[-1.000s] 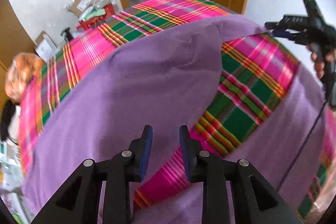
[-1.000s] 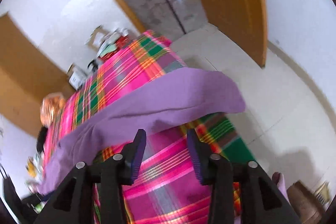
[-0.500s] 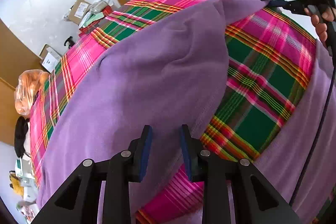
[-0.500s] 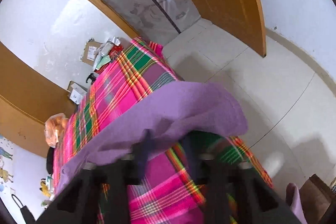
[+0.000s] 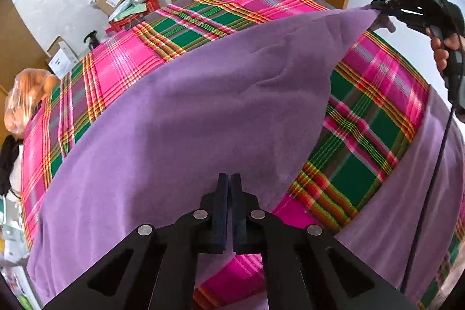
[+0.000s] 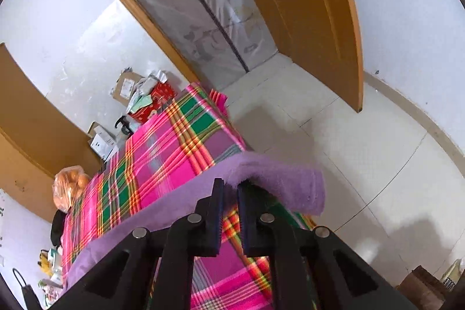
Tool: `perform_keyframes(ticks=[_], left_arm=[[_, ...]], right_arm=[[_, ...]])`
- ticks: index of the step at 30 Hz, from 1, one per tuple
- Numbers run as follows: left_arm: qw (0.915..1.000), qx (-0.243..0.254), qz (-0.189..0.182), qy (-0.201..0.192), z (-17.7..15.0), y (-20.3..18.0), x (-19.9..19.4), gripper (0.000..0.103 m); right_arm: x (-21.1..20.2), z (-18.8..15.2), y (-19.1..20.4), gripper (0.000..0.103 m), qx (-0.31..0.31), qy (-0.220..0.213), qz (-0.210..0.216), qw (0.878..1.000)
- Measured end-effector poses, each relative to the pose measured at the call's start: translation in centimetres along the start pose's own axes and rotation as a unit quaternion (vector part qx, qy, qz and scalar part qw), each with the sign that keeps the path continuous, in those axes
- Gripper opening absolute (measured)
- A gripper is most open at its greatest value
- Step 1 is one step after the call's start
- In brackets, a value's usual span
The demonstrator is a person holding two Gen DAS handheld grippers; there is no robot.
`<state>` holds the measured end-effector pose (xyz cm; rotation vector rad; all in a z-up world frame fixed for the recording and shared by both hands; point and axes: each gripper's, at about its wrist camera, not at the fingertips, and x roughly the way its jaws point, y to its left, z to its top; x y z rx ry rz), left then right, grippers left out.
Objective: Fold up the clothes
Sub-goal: 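Lay the folded edge down and open the left gripper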
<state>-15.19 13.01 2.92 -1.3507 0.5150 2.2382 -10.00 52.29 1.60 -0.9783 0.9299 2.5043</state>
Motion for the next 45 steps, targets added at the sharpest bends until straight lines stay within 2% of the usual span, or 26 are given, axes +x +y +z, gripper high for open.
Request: perform_keyframes(ticks=[4, 7, 9, 17, 21, 22, 23, 25, 30, 38, 41, 45], left_arm=[[0.9993, -0.005, -0.035, -0.010, 0.2, -0.1, -0.4, 0.006], [0.9983, 0.027, -0.042, -0.030, 0.5, -1.7, -0.9, 0.021], [0.9967, 0.054, -0.051, -0.033, 0.6, -2.9, -0.9, 0.025], [0.9963, 0.073, -0.043, -0.014, 1.2, -4.8, 0.9, 0.035], [0.9964, 0.074, -0.037, -0.015, 1.4, -5.3, 1.3, 0.034], [0.9966, 0.072, -0.035, -0.015, 1.5, -5.3, 1.3, 0.031], [0.9968, 0.070, -0.034, -0.016, 1.6, -5.3, 1.3, 0.019], [0.9967, 0.080, -0.002, -0.015, 1.8, -5.6, 1.6, 0.005], [0.9973, 0.067, -0.010, -0.029, 1.5, -4.5, 0.5, 0.004], [0.9950, 0.041, -0.077, -0.049, 0.9, -2.5, -2.8, 0.004], [0.9940, 0.049, -0.090, -0.037, 0.0, -2.9, -2.7, 0.004], [0.9943, 0.039, -0.096, -0.022, -0.6, -2.9, -1.7, 0.004]], right_arm=[[0.6, 0.4, 0.0, 0.010, -0.006, -0.007, -0.025, 1.000], [1.8, 0.2, -0.5, 0.010, 0.000, 0.013, -0.040, 0.999], [2.0, -0.1, -0.8, 0.010, 0.001, 0.015, -0.042, 0.999], [2.2, -0.6, -0.6, 0.010, -0.012, 0.018, -0.048, 0.999], [2.1, -0.5, -0.5, 0.010, -0.012, 0.015, -0.047, 0.999], [2.1, -0.6, -0.5, 0.010, -0.011, 0.015, -0.047, 0.999], [2.2, -0.7, -0.4, 0.010, -0.010, 0.015, -0.048, 0.999], [2.2, -0.7, -0.4, 0.010, -0.012, 0.017, -0.050, 0.999], [2.0, -0.5, -0.8, 0.010, -0.012, 0.016, -0.049, 0.999], [-0.1, -0.1, -1.2, 0.010, -0.018, -0.008, -0.061, 0.998], [-1.6, 0.0, -2.1, 0.010, -0.011, -0.021, -0.063, 0.998], [-1.5, -1.2, -3.0, 0.010, -0.016, 0.003, -0.073, 0.997]])
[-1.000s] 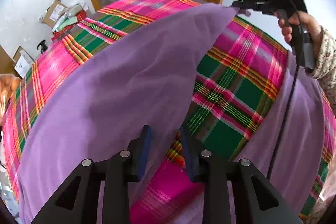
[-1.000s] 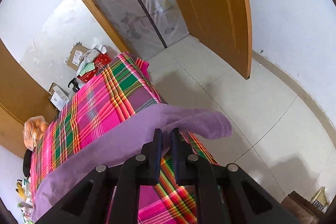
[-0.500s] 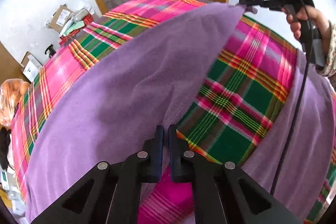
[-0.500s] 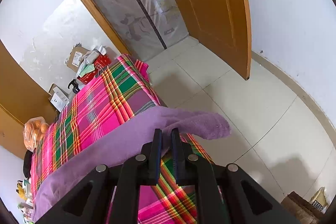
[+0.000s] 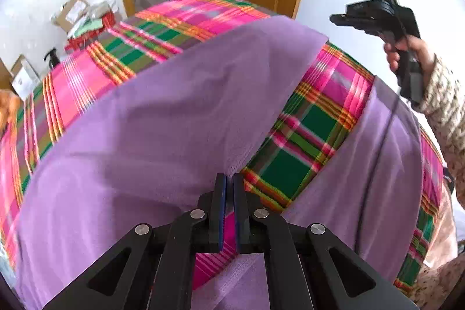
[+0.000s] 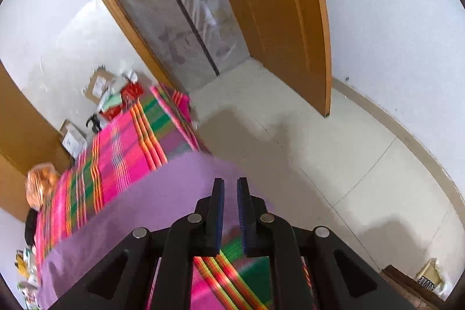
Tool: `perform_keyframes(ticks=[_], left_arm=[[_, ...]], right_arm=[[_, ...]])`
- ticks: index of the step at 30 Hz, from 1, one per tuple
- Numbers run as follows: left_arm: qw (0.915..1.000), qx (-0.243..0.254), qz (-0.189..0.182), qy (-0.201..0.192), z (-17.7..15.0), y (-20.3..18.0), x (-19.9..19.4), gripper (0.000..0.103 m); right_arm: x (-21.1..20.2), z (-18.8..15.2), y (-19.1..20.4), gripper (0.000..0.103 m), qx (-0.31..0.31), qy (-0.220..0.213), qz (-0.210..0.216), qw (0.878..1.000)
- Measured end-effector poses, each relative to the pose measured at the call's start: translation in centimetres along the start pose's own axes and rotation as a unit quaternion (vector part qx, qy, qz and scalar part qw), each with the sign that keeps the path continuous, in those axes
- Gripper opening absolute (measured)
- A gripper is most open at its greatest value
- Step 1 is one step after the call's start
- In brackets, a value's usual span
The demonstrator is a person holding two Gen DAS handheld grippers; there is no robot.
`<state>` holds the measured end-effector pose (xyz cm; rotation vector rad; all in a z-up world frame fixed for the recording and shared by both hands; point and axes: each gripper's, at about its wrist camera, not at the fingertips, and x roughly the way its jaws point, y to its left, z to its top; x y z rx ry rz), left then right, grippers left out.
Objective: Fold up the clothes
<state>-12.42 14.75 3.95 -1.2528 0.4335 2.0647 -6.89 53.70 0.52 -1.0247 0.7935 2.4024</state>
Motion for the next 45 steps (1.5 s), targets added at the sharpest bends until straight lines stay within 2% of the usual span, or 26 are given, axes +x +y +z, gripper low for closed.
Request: perform_keyframes(ticks=[4, 5, 6, 8, 10, 15, 19, 20, 21, 22, 30, 35, 38, 45], left_arm=[[0.9999, -0.006, 0.012, 0.005, -0.1, 0.1, 0.7, 0.004], [0.9999, -0.010, 0.009, 0.009, -0.1, 0.3, 1.0, 0.004], [0.9998, -0.013, 0.006, 0.015, -0.2, 0.3, 1.4, 0.004], [0.9996, -0.020, 0.007, 0.018, -0.4, 0.4, 1.8, 0.004], [0.9995, -0.025, 0.004, 0.019, -0.4, 0.5, 1.9, 0.004], [0.9993, -0.032, 0.002, 0.020, -0.5, 0.6, 1.9, 0.005], [0.9994, -0.026, 0.005, 0.022, -0.4, 0.4, 1.9, 0.005], [0.9994, -0.024, 0.006, 0.022, -0.4, 0.4, 1.9, 0.005], [0.9995, -0.022, 0.002, 0.022, -0.2, 0.3, 1.8, 0.005], [0.9996, -0.020, 0.002, 0.019, -0.1, 0.2, 1.7, 0.005], [0.9999, -0.003, -0.013, 0.006, 0.6, -0.8, 0.8, 0.005], [0.9994, -0.005, -0.020, 0.026, 0.4, -1.0, 2.2, 0.005], [0.9993, -0.002, -0.023, 0.029, 0.4, -1.2, 2.4, 0.005], [0.9989, -0.010, -0.038, 0.027, 0.2, -1.2, 2.5, 0.005]], right_arm=[[1.0, -1.0, -1.3, 0.010, 0.019, 0.028, 0.021, 0.999], [1.5, -1.1, -1.6, 0.016, 0.027, 0.036, 0.025, 0.999], [1.9, -1.3, -1.9, 0.027, 0.034, 0.045, 0.029, 0.998], [2.3, -1.4, -2.2, 0.041, 0.042, 0.039, 0.041, 0.998], [2.8, -1.2, -2.3, 0.042, 0.044, 0.033, 0.052, 0.997], [4.8, -1.4, -1.9, 0.043, 0.045, 0.067, 0.056, 0.995], [4.7, -1.9, -1.5, 0.035, 0.040, 0.054, 0.050, 0.996], [4.4, -1.8, -1.5, 0.029, 0.037, 0.050, 0.044, 0.997], [4.2, -1.8, -1.5, 0.014, 0.034, 0.047, 0.039, 0.998], [3.7, -1.6, -1.3, 0.009, 0.023, 0.037, 0.032, 0.999], [-0.5, -0.4, -1.2, 0.008, 0.021, -0.014, 0.041, 0.999], [1.0, -1.2, -2.2, 0.008, 0.021, 0.006, 0.008, 1.000], [2.1, -1.7, -3.0, 0.008, 0.039, 0.021, 0.004, 0.999], [0.4, -1.3, -2.8, 0.008, 0.038, -0.017, 0.007, 0.999]])
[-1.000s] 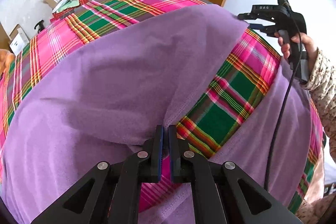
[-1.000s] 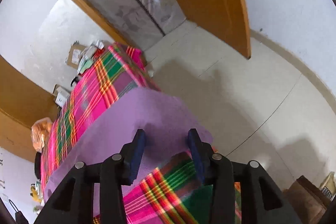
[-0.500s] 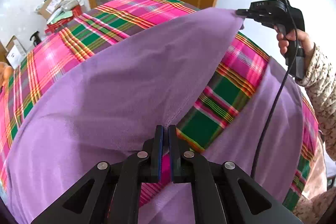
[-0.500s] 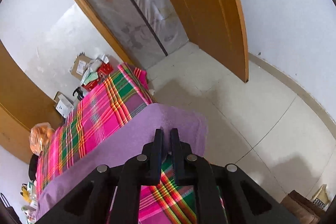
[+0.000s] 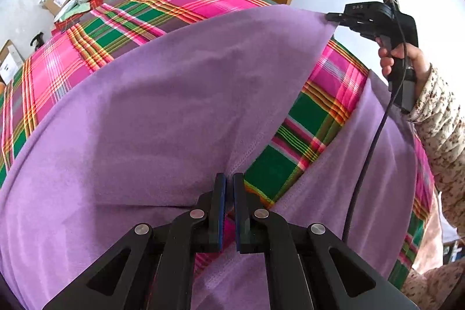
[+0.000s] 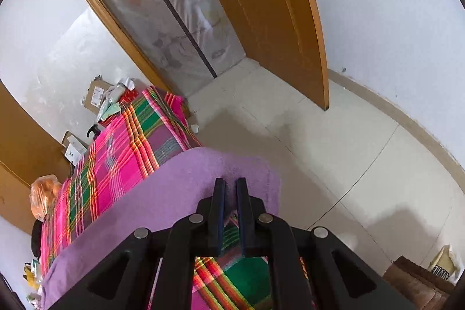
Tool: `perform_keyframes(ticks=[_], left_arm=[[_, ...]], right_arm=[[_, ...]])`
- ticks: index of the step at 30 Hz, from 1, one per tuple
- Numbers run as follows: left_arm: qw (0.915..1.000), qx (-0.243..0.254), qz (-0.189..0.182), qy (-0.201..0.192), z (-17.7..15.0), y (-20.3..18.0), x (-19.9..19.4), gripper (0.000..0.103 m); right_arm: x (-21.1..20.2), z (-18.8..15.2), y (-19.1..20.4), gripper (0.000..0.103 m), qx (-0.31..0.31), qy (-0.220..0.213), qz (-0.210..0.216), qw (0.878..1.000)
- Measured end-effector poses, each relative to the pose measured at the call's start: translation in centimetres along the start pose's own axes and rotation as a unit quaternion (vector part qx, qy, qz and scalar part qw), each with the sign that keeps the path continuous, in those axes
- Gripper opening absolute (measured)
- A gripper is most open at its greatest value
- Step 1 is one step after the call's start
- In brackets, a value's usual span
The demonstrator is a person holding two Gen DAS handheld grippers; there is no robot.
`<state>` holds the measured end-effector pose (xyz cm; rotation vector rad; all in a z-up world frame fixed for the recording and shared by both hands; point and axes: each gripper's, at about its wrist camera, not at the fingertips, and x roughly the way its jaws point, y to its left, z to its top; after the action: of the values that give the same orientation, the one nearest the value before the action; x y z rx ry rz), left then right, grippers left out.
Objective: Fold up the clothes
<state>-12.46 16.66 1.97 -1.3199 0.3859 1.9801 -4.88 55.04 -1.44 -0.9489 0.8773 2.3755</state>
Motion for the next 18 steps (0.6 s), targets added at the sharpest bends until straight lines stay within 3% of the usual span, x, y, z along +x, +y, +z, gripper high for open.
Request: perform_keyframes(ticks=[6, 13, 18], left_arm=[[1.0000, 0.005, -0.009, 0.001, -0.1, -0.2, 0.1, 0.005], [0.9999, 0.001, -0.015, -0.002, -0.3, -0.2, 0.0, 0.005], [0.9975, -0.051, -0.048, 0.006, -0.1, 1.5, -0.3, 0.008]], right_arm=[[1.0, -0.4, -0.5, 0.008, 0.000, 0.025, -0.024, 0.999], [0.8, -0.8, 0.1, 0.008, -0.020, 0.006, -0.046, 0.999], [2.1, -0.8, 0.1, 0.011, -0.021, 0.041, -0.059, 0.997]])
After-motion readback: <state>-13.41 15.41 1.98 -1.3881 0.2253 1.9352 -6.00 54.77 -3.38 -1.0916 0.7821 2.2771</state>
